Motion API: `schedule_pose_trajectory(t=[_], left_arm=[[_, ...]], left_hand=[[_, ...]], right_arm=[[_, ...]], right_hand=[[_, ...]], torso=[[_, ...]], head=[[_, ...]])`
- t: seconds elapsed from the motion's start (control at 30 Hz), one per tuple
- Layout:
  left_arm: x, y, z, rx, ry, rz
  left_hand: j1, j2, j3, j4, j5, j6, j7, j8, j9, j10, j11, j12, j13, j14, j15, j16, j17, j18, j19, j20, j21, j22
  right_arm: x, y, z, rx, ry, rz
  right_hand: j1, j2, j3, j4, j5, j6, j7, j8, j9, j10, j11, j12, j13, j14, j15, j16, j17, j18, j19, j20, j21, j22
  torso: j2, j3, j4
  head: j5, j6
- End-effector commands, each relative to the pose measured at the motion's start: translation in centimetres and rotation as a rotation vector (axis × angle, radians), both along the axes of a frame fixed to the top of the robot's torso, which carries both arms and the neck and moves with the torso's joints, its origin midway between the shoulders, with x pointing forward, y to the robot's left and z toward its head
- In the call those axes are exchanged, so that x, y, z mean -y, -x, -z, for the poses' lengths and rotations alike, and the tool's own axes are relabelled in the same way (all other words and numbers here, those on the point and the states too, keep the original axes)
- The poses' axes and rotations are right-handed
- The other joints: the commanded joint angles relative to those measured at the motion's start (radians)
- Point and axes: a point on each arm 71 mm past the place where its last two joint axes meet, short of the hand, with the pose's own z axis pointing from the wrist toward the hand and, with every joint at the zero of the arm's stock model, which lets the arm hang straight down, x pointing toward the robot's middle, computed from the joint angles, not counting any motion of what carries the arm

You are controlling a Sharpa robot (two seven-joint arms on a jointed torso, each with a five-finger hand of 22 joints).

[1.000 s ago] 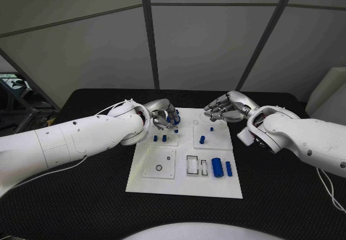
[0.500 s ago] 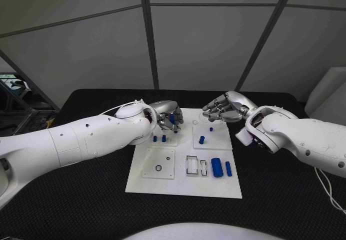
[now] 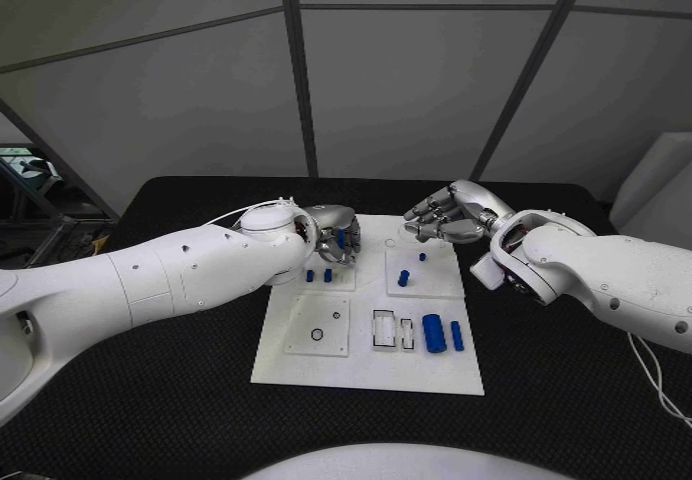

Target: Assemble the parts on the task board

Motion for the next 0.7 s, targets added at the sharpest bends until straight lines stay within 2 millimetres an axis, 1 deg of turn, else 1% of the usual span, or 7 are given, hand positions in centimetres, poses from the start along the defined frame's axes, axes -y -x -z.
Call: schedule_pose_trajectory(t=[0.03,0.3,0.5,0.7], left_arm=[[-0.03,-0.06,0.25,-0.02,-0.05,-0.006],[0.13,-0.26,0.42,-0.023,-0.056,-0.008],[0.23,-0.35,0.52,-0.026,-0.058,-0.006],[0.27,-0.47,0.64,-0.031,-0.062,-0.005]], left_hand=[[-0.013,0.002,0.007,0.001,0.0,0.007,0.0,-0.007,-0.001,0.007,0.0,-0.006,-0.001,0.038,-0.008,0.006,-0.002,-0.035,0.007,-0.002,0.0,-0.001],[-0.012,0.007,0.018,-0.002,0.001,0.011,0.003,-0.01,-0.004,0.006,0.004,-0.017,-0.009,0.037,-0.006,0.009,-0.006,-0.035,0.007,-0.001,-0.001,-0.001],[-0.01,0.016,0.033,-0.006,0.001,0.017,0.004,-0.013,-0.006,0.015,0.004,-0.023,-0.014,0.037,-0.006,0.013,-0.01,-0.035,0.008,0.0,-0.001,0.001],[-0.008,0.02,0.043,-0.009,0.0,0.021,0.005,-0.015,-0.008,0.023,0.003,-0.027,-0.018,0.036,-0.006,0.015,-0.014,-0.035,0.009,0.0,0.0,0.003]], right_arm=[[-0.16,0.02,-0.15,0.007,-0.002,-0.006],[-0.2,0.02,-0.15,0.007,-0.003,-0.007],[-0.24,0.02,-0.15,0.007,-0.003,-0.008],[-0.31,0.02,-0.14,0.006,-0.003,-0.01]], right_hand=[[-0.002,-0.001,-0.004,-0.003,0.006,-0.007,0.002,-0.001,0.001,-0.007,0.002,0.007,0.0,0.0,0.002,-0.004,-0.001,0.003,0.005,0.0,-0.004,-0.001],[0.0,-0.001,-0.003,-0.004,0.008,-0.007,0.002,0.0,0.001,-0.007,0.002,0.008,0.0,0.001,0.002,-0.004,-0.001,0.004,0.006,0.0,-0.005,-0.002],[0.0,-0.001,-0.003,-0.004,0.008,-0.007,0.002,0.0,0.001,-0.007,0.002,0.008,0.0,0.001,0.002,-0.004,-0.001,0.004,0.006,0.0,-0.005,-0.002],[0.0,-0.001,-0.003,-0.004,0.008,-0.007,0.002,0.0,0.001,-0.007,0.002,0.008,0.0,0.001,0.002,-0.004,-0.001,0.004,0.006,0.0,-0.005,-0.002]], torso=[[-0.001,-0.0004,-0.0003],[0.0,-0.0004,-0.0006],[0.0,-0.0003,0.0009],[0.0,0.0004,-0.0002]], head=[[0.0,0.0],[-0.001,0.001],[-0.001,0.0],[0.0,-0.002]])
